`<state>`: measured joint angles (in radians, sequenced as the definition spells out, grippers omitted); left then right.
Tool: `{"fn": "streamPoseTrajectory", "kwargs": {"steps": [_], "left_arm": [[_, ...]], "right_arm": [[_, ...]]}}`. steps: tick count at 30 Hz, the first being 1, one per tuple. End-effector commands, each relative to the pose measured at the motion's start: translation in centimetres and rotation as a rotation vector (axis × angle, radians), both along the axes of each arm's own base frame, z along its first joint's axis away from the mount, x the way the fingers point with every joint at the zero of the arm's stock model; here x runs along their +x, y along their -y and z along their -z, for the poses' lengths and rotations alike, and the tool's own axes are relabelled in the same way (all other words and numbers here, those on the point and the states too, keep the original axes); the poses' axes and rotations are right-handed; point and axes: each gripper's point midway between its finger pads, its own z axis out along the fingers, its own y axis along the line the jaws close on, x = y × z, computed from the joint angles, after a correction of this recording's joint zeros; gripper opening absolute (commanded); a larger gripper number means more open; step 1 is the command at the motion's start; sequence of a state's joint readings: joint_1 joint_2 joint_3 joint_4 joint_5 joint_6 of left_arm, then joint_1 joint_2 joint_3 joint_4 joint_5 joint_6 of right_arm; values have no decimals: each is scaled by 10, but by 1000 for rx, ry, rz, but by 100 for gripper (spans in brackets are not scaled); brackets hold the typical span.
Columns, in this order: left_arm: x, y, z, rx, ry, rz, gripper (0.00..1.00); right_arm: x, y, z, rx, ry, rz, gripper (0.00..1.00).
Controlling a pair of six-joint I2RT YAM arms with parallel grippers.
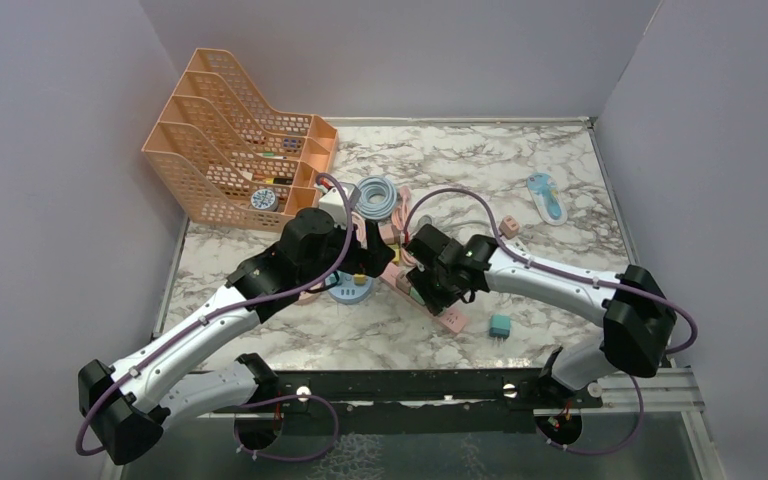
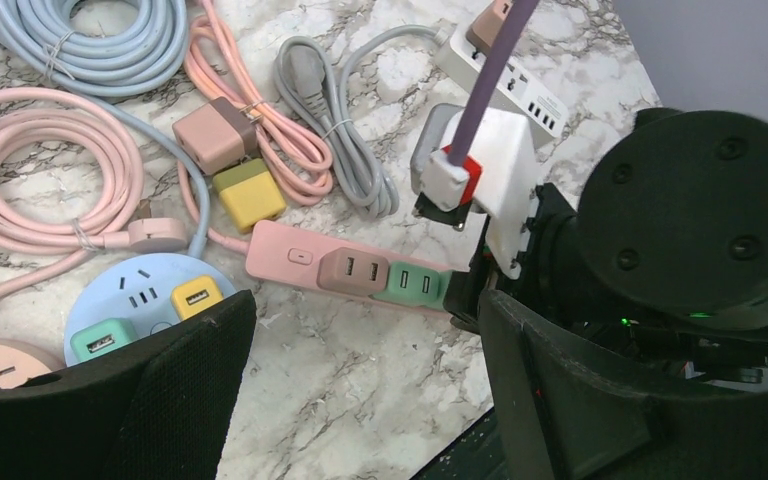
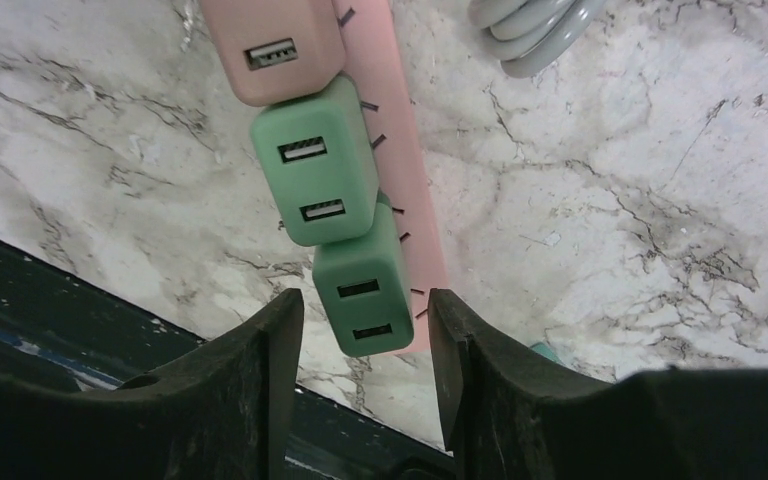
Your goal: Insert the plug
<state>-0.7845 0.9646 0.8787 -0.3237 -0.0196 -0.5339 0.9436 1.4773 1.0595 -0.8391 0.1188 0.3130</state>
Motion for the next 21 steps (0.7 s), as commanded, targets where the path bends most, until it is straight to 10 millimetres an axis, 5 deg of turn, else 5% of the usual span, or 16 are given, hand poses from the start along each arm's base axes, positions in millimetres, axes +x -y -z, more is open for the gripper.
{"fn": "streamPoseTrajectory", "kwargs": {"steps": [1, 7, 12, 21], "left_arm": [[4, -1, -21, -43, 31, -22, 83], [4, -3, -22, -45, 35, -30, 83], [4, -7, -22, -41, 39, -42, 83], [9, -13, -28, -24, 66, -69, 83]], "right_arm": [[-2, 4, 5, -38, -45, -17, 47], [-3, -1, 16, -44, -79, -63, 27], [-6, 6, 33, -83, -103, -73, 2], [-4, -3, 69, -89, -134, -89, 1]]}}
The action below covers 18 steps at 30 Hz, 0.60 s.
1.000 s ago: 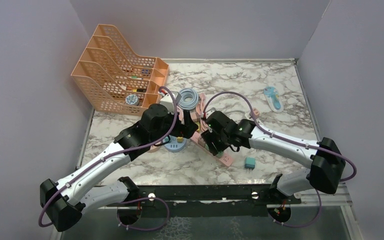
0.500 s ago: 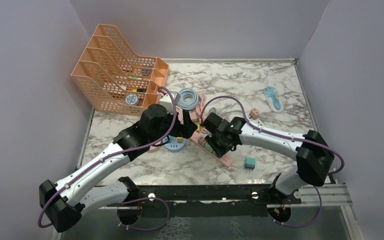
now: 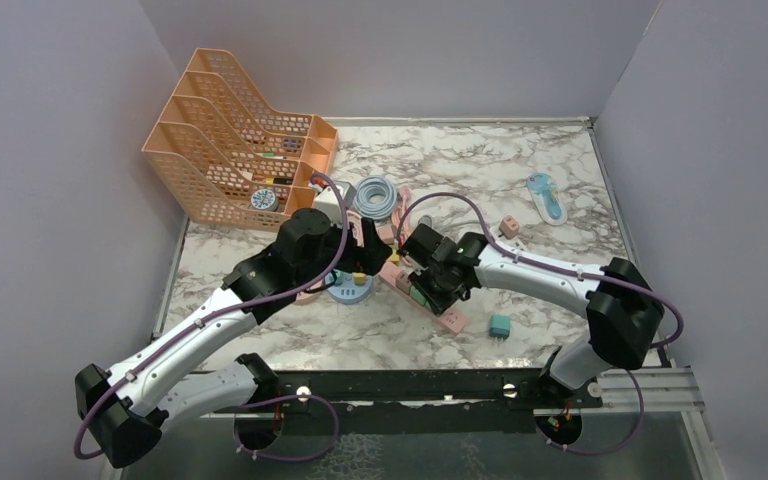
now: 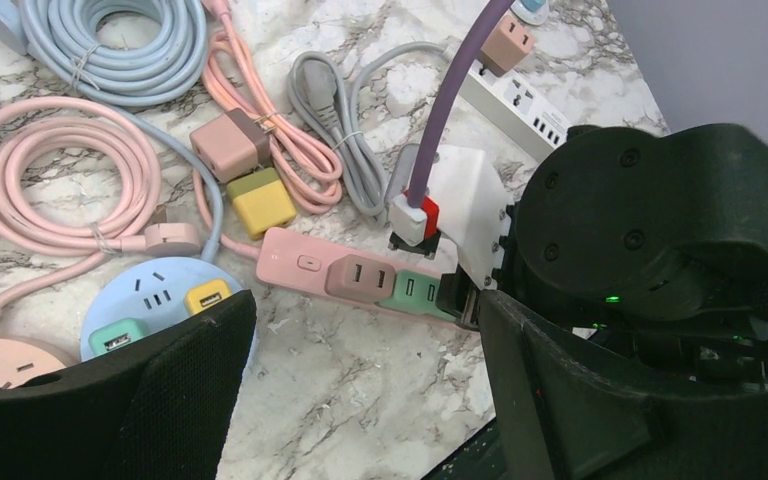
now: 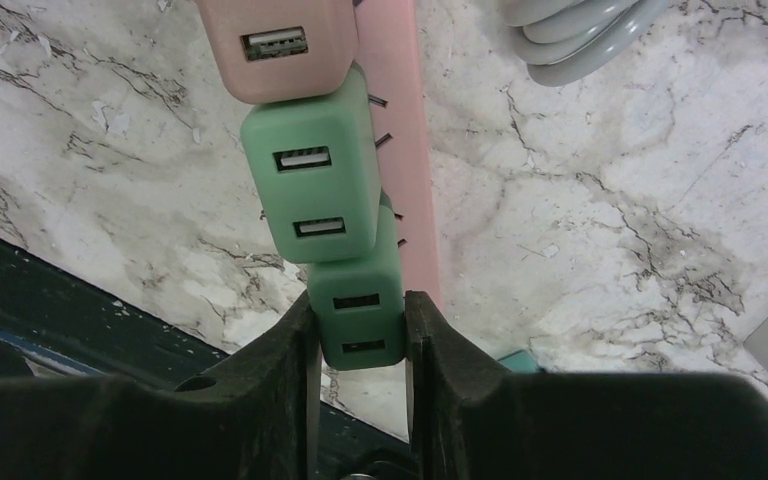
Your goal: Insert the plug
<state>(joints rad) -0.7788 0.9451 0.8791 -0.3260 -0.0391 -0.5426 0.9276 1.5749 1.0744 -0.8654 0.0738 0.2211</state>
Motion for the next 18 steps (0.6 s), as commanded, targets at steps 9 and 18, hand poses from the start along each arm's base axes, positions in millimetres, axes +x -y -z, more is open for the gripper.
{"fn": "streamPoseTrajectory", "kwargs": {"steps": [9, 18], "left_arm": [[15, -14, -27, 16, 81, -79, 83], [21, -24, -42, 27, 117, -122, 84]], "right_arm": [[2, -16, 80, -41, -96, 15, 1], [17, -38, 14, 148, 32, 28, 26]]}}
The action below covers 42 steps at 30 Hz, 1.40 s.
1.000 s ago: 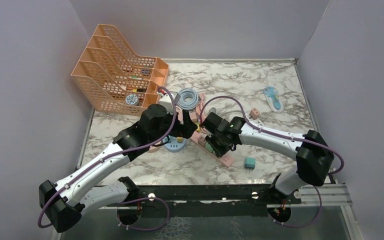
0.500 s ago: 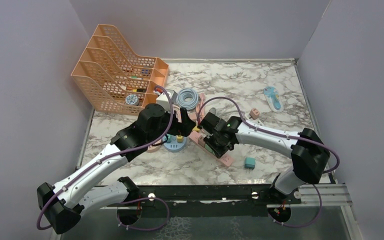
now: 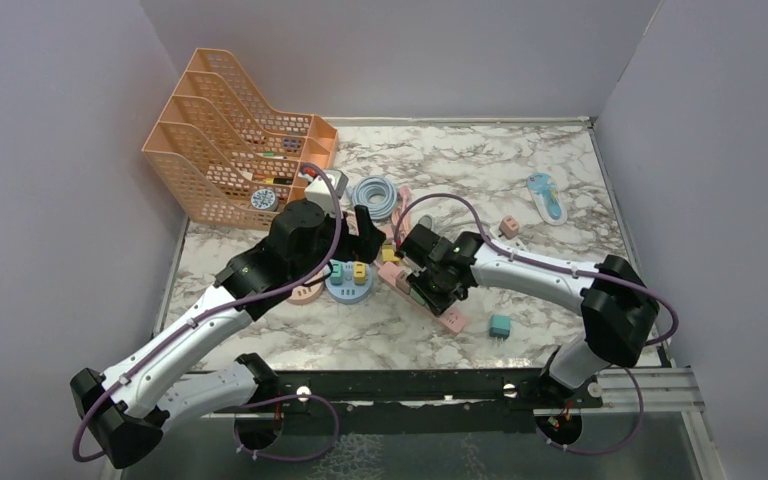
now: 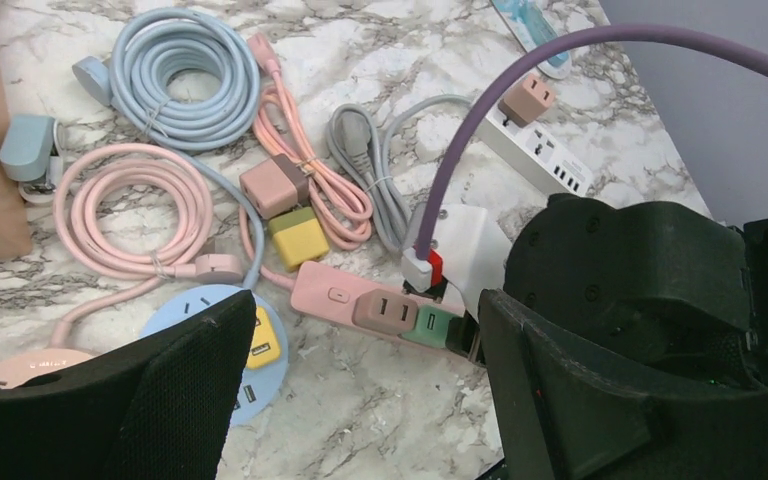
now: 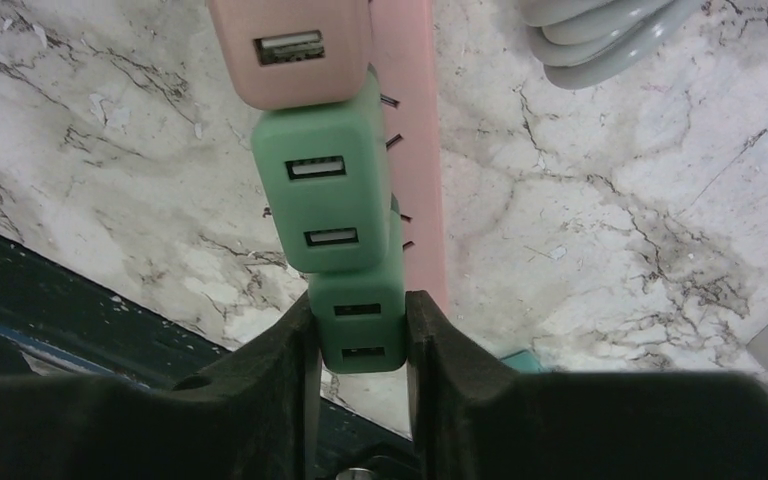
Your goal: Insert the plug
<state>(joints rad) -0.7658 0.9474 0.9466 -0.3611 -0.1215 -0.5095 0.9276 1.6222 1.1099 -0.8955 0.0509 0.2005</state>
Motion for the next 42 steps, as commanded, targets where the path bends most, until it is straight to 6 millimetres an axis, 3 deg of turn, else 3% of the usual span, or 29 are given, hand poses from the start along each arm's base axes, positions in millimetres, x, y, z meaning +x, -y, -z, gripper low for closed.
{"fn": "streamPoseTrajectory", "kwargs": {"steps": [1, 3, 5, 10, 13, 16, 22, 29, 32, 37, 42], "left_arm": [[7, -12, -22, 1, 58, -54, 84], [6, -14, -24, -2, 64, -59, 84], [4, -16, -26, -4, 70, -59, 84], [1, -19, -24, -9, 61, -62, 85], [-4, -19, -19, -26, 40, -57, 85], [-8, -17, -15, -45, 19, -45, 85], [-18, -11, -4, -65, -24, -2, 86], [-28, -8, 5, -81, -62, 33, 87], [-31, -6, 10, -80, -77, 50, 88], [-32, -4, 13, -76, -87, 61, 89], [-33, -2, 11, -74, -84, 78, 89]], "right_arm": [[19, -35, -2, 193, 86, 70, 38], [17, -33, -24, 230, 110, 90, 52], [15, -30, -46, 268, 130, 101, 56], [20, -11, -87, 300, 241, 202, 58], [33, 10, -105, 293, 347, 373, 58], [40, 37, -111, 249, 427, 579, 58], [41, 87, -91, 106, 504, 842, 58], [33, 135, -47, 21, 394, 1077, 64], [19, 140, -26, 25, 341, 1152, 67], [-2, 132, 4, 68, 226, 1220, 70], [-9, 125, 16, 102, 174, 1216, 70]]}}
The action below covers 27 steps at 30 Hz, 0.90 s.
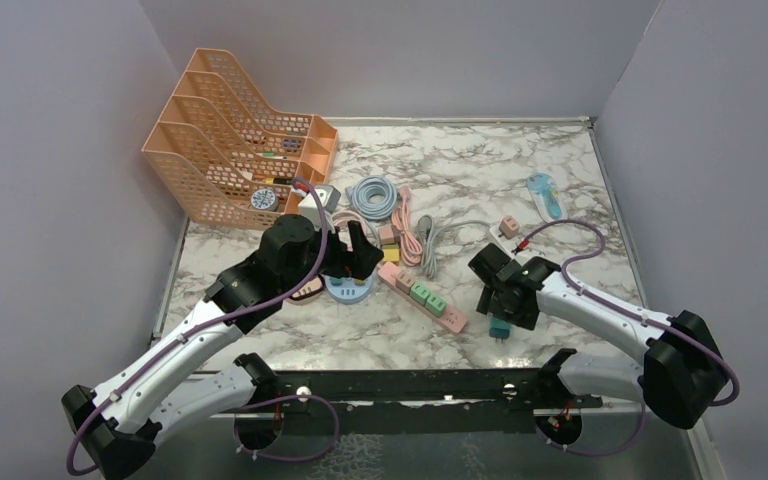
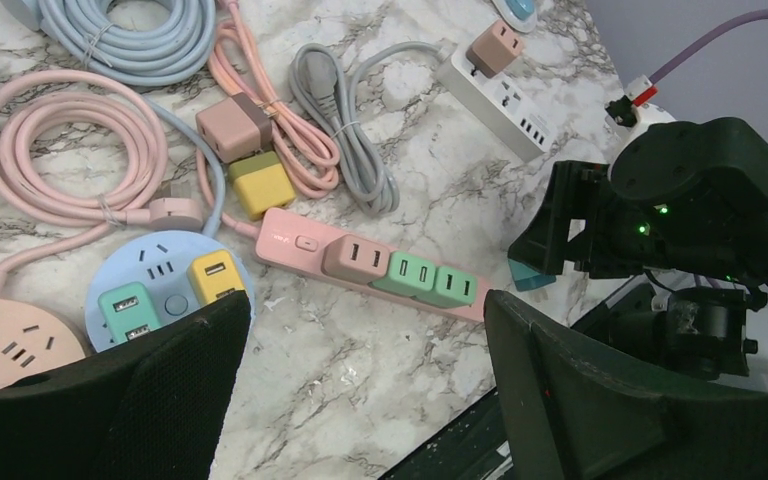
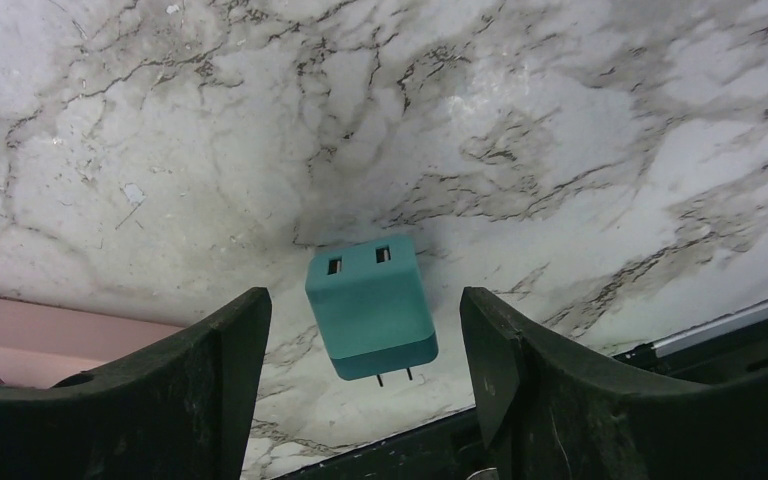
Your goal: Insert the plug
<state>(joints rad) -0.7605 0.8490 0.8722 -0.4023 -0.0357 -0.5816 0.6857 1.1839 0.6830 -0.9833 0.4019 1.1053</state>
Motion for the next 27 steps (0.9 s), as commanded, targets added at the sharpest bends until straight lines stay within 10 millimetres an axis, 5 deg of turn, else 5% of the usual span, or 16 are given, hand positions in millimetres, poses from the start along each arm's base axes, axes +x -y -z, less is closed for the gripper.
{"fn": "streamPoseTrajectory", "kwargs": {"steps": [1, 7, 14, 18, 27], "left_arm": [[-6, 3, -2, -12, -7, 38, 89], [-10, 4, 1, -21, -23, 49, 89], [-16, 6, 8, -33, -57, 67, 89], [-21, 9, 15, -40, -89, 88, 89], [-25, 28, 20, -100, -136, 148, 89]], "right_arm": [[5, -20, 4, 117, 27, 33, 70], [2, -20, 18, 100, -10, 29, 64], [4, -20, 23, 99, 2, 56, 38], [13, -29, 7, 182, 78, 80, 28], [27, -52, -44, 407, 220, 181, 27]]}}
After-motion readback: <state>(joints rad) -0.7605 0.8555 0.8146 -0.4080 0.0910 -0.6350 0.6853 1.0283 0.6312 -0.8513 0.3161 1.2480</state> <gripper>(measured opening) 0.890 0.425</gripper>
